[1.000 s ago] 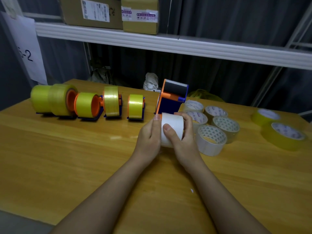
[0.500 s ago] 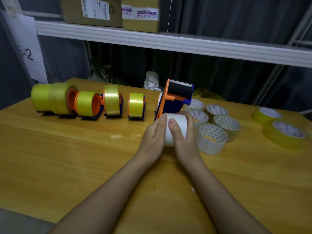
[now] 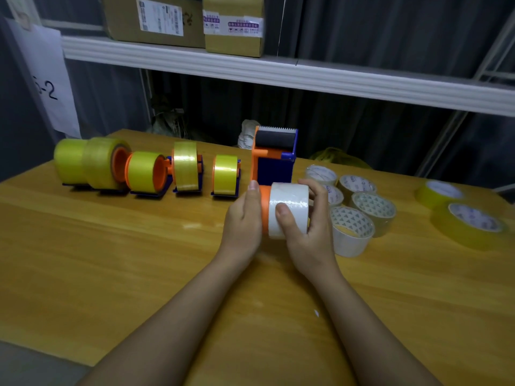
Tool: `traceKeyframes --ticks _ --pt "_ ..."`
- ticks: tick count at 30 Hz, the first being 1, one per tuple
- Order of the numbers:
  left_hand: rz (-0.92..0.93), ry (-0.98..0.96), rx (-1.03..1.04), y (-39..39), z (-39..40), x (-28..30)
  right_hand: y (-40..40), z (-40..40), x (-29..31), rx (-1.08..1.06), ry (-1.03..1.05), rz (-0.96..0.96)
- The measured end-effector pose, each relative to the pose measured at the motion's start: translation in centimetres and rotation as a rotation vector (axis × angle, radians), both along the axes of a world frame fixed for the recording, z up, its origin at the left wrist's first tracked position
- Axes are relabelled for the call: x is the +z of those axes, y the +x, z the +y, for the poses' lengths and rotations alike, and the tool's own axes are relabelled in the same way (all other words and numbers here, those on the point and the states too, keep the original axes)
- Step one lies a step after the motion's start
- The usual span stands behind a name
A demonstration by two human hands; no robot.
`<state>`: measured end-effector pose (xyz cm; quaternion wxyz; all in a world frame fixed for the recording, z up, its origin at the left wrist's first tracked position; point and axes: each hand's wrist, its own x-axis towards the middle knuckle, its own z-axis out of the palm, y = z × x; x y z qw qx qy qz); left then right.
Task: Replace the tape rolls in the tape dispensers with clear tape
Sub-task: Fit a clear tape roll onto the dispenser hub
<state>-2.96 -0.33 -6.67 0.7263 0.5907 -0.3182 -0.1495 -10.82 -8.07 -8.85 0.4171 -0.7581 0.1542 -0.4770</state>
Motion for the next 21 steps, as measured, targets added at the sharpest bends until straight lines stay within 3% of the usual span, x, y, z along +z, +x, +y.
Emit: traceKeyframes --ticks 10,15,21 --pt "-0.088 -0.032 0.036 0.2 0.2 -0.3 0.0 -0.2 0.4 0.067 0.145 -0.036" --pt "0.09 -0.064 0.284 2.1 0.5 0.8 -1.0 -1.3 1.3 -0.082 0.39 -0.139" --pt "-0.009 0.011 0.189 2.4 -0.1 0.4 -1.5 -2.0 1.1 -0.166 0.136 -0.019"
